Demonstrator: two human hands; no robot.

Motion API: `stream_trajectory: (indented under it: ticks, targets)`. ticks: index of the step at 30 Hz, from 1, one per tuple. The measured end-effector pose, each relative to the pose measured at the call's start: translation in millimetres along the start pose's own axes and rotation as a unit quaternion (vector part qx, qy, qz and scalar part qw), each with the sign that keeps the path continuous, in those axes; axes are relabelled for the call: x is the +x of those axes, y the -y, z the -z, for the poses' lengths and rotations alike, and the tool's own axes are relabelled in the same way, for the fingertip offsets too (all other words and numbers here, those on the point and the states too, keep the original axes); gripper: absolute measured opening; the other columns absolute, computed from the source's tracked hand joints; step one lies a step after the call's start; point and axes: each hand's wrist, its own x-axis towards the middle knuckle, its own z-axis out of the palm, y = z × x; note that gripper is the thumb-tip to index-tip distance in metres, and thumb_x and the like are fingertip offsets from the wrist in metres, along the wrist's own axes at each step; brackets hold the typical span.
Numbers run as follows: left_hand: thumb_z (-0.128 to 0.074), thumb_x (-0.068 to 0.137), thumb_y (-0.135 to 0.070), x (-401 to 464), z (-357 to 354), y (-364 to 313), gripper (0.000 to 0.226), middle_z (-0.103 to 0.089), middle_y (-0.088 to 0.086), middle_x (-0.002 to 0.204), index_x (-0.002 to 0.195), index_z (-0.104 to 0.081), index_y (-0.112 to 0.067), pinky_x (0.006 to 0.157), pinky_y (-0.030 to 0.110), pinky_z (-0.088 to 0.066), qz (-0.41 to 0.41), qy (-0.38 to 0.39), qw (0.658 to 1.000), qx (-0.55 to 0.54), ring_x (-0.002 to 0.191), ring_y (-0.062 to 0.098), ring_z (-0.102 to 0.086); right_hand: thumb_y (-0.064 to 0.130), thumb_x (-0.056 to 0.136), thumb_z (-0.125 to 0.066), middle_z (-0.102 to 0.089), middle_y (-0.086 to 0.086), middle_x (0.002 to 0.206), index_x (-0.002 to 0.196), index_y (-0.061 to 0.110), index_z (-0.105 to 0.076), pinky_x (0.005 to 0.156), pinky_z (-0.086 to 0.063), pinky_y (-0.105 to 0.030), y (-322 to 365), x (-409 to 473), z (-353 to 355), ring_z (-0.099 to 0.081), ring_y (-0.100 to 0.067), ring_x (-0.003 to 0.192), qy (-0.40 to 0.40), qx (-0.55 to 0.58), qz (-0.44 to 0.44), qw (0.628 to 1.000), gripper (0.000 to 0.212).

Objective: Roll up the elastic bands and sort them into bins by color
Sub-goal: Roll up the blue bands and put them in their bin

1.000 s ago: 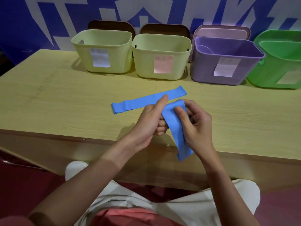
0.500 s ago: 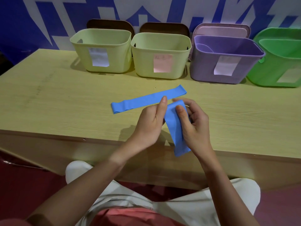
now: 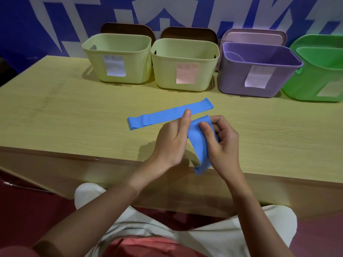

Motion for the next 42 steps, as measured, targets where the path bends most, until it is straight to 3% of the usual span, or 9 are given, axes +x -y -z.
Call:
stream_trajectory:
  ticks: [5,10,12,18,23,28,32,37,42]
  targets:
    - [-0.026,0.096,-0.045,0.2,-0.8,5.4,0.046,-0.031,-0.003,0.047,0.055,-0.027,-0.023,0.049,0.04,-0.029,-0.048,-0.052,0.997,0.043,0.046,0.013,-0.031,0.021,0.092,-0.054,-0.054,0.015,0.061,0.081,0.016,-0.057,0.052,-0.032,-0.011,-0.8,0.3,-3.3,-0.043,0.001,0.052,0.002,-0.006,-0.011,1.0,0.012]
    - [-0.032,0.103,-0.025,5.9,0.5,-8.0,0.048,-0.027,-0.005,0.043,0.057,-0.029,-0.015,0.041,0.022,-0.02,0.126,-0.022,0.983,-0.13,0.039,0.011,-0.022,0.019,0.094,-0.054,-0.057,-0.008,0.061,0.11,0.013,-0.06,0.051,-0.034,-0.016,0.7,-3.7,-2.0,-0.044,-0.004,0.051,0.041,0.01,-0.023,0.999,0.018]
    - [-0.032,0.102,-0.025,7.2,4.4,-14.8,0.038,-0.023,-0.004,0.044,0.066,-0.037,-0.011,0.04,0.017,-0.017,0.175,0.025,0.967,-0.181,0.038,0.01,-0.018,0.012,0.097,-0.053,-0.051,0.001,0.056,0.113,0.013,-0.061,0.049,-0.03,-0.014,2.7,-3.6,-1.2,-0.038,-0.002,0.048,0.047,0.007,-0.009,0.999,0.018]
    - [-0.031,0.101,-0.028,7.9,7.0,-18.6,0.037,-0.02,-0.006,0.044,0.065,-0.026,-0.022,0.041,0.017,-0.013,0.203,0.097,0.957,-0.184,0.038,0.009,-0.014,0.015,0.092,-0.057,-0.039,0.0,0.049,0.088,0.013,-0.057,0.046,-0.027,-0.016,4.6,-2.8,1.8,-0.032,-0.006,0.044,0.009,0.018,-0.009,1.0,0.004]
    - [-0.033,0.102,-0.038,7.4,2.8,-3.9,0.048,-0.027,-0.01,0.046,0.059,-0.029,-0.017,0.046,0.025,-0.023,0.065,0.035,0.996,-0.049,0.044,0.009,-0.025,0.015,0.091,-0.058,-0.046,0.005,0.048,0.083,0.002,-0.05,0.044,-0.028,-0.015,0.5,-5.4,0.4,-0.035,-0.006,0.043,-0.001,0.032,-0.015,0.999,0.018]
    - [-0.033,0.095,-0.045,0.4,2.1,2.5,0.044,-0.029,-0.008,0.046,0.056,-0.026,-0.026,0.048,0.026,-0.024,-0.051,-0.03,0.998,0.018,0.047,0.007,-0.028,0.017,0.092,-0.058,-0.045,0.007,0.048,0.081,0.004,-0.052,0.044,-0.027,-0.015,-0.6,-4.1,-0.1,-0.033,-0.004,0.042,0.007,0.04,-0.018,0.999,0.017]
    - [-0.039,0.102,-0.032,3.4,0.6,-4.7,0.055,-0.026,-0.011,0.039,0.05,-0.025,-0.023,0.044,0.023,-0.021,0.052,-0.04,0.994,-0.083,0.04,0.006,-0.024,0.018,0.091,-0.058,-0.05,0.0,0.05,0.091,0.014,-0.056,0.046,-0.03,-0.016,4.8,-2.4,0.2,-0.038,-0.006,0.045,0.025,0.053,-0.026,0.998,0.005]
    - [-0.037,0.101,-0.03,5.3,3.8,-14.0,0.042,-0.027,-0.003,0.045,0.064,-0.04,-0.011,0.04,0.019,-0.019,0.17,0.0,0.972,-0.16,0.038,0.011,-0.022,0.016,0.093,-0.056,-0.045,-0.012,0.053,0.111,0.029,-0.057,0.049,-0.03,-0.021,4.1,-1.1,-0.4,-0.035,-0.013,0.049,0.029,0.019,0.009,0.999,0.022]
    - [-0.036,0.101,-0.036,8.0,6.1,-14.6,0.042,-0.021,-0.006,0.045,0.063,-0.025,-0.022,0.039,0.019,-0.014,0.209,0.056,0.966,-0.139,0.037,0.009,-0.017,0.019,0.09,-0.057,-0.036,-0.005,0.052,0.1,0.015,-0.06,0.05,-0.028,-0.019,-4.0,0.4,-0.4,-0.031,-0.009,0.049,-0.005,-0.014,0.001,1.0,0.011]
